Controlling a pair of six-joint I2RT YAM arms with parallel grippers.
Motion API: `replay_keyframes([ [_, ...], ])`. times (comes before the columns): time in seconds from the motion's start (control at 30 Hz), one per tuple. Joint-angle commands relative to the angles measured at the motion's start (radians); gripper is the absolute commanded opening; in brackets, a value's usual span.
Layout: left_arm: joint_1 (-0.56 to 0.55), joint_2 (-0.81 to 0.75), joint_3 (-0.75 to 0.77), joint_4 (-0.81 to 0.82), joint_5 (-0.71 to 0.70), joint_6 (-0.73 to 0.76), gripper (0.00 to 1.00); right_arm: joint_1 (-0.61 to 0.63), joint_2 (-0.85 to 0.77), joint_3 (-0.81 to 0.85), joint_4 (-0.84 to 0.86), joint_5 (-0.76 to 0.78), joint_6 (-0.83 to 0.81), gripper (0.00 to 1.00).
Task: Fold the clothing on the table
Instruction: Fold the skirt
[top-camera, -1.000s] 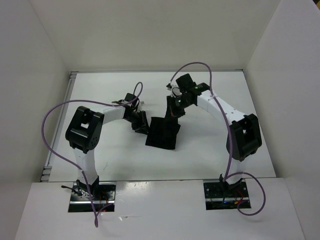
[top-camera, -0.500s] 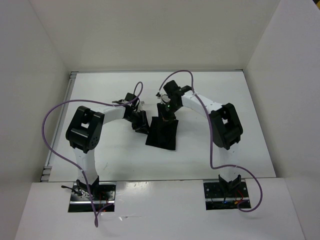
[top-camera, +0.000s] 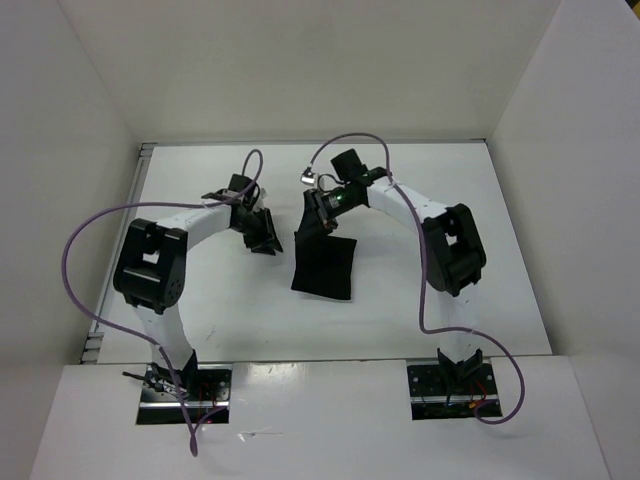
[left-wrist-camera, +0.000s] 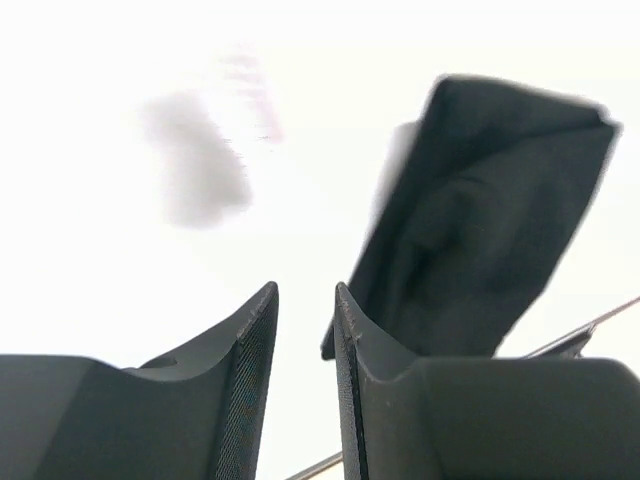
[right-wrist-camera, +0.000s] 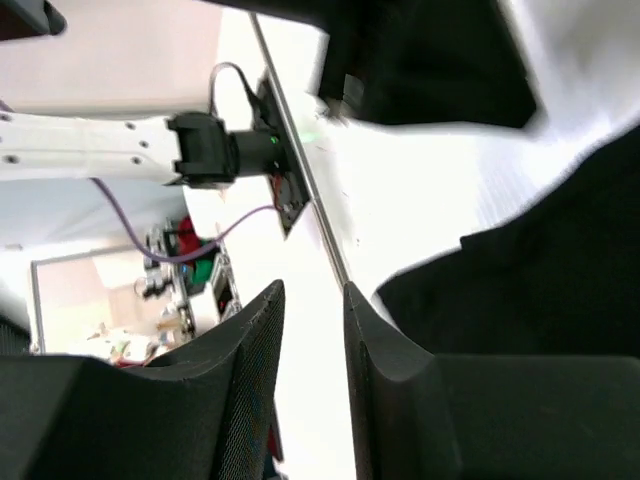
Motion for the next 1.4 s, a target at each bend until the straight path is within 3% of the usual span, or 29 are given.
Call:
replay_keyframes([
  [0.0,0.011,-0.138,0.086,-0.086,-0.087,0.045,0.36,-0.092,-0.139,0.017,0.037,-0.036,0.011,0.35],
  [0.1,0.000,-0.227,0.147,-0.085,-0.028,0.054,0.36,-0.132,-0.226,-0.047,-0.009,0.168,0.020,0.31],
  [0.13,0.000,-0.241,0.163,-0.085,0.011,0.063,0.36,-0.132,-0.243,-0.062,-0.022,0.298,0.029,0.31],
  [0.23,-0.029,-0.251,0.201,-0.019,0.188,0.063,0.36,-0.141,-0.278,-0.130,-0.047,0.417,0.030,0.29],
  [0.4,-0.081,-0.153,0.158,0.139,0.460,0.020,0.36,-0.180,-0.291,-0.222,-0.009,0.517,0.114,0.27],
  [0.5,-0.103,-0.093,0.082,0.157,0.502,0.031,0.36,-0.189,-0.281,-0.237,-0.009,0.517,0.114,0.27],
  [0.87,-0.103,0.005,-0.170,0.113,0.350,0.128,0.36,-0.229,-0.283,-0.237,-0.039,0.572,0.114,0.27],
  [1.1,-0.103,0.091,-0.138,0.111,0.325,0.137,0.36,-0.256,-0.361,-0.225,-0.061,0.572,0.096,0.27],
  [1.23,-0.112,-0.118,-0.058,0.098,0.362,0.103,0.42,-0.267,-0.481,-0.230,-0.073,0.583,0.086,0.27],
  [1.37,-0.103,-0.304,-0.024,0.146,0.329,0.028,0.46,-0.267,-0.639,-0.328,-0.038,0.616,0.101,0.40],
])
